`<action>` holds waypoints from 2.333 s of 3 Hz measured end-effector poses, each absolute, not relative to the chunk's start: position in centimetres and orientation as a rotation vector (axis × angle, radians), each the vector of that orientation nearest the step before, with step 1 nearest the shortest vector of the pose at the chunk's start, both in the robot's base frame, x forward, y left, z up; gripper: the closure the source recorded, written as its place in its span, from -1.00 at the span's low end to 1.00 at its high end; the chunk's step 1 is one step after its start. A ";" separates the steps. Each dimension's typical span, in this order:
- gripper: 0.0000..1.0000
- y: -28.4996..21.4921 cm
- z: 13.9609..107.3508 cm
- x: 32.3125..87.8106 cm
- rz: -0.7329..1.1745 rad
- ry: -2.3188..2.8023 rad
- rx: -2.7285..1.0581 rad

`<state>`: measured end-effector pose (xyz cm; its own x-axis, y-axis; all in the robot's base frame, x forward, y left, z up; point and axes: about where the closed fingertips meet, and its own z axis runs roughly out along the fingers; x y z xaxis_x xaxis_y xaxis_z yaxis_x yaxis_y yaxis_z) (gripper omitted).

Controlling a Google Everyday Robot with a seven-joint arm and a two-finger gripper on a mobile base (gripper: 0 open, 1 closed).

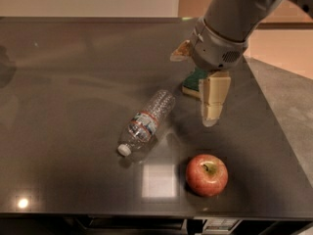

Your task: Place water bottle upright

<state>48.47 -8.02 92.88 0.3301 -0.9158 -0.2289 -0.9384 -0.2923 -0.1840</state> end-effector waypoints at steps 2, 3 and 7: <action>-1.00 -1.0 89.2 48.1 0.205 1.384 -2.564; -1.00 0.6 88.1 47.9 0.227 1.307 -2.622; -1.00 2.7 82.6 45.3 0.122 0.979 -2.928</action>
Offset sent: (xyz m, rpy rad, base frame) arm -0.0115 0.1018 -0.0619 -0.0570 0.0962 0.4141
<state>45.32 2.73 82.64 0.7961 -0.5983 -0.0910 -0.6024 -0.7979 -0.0242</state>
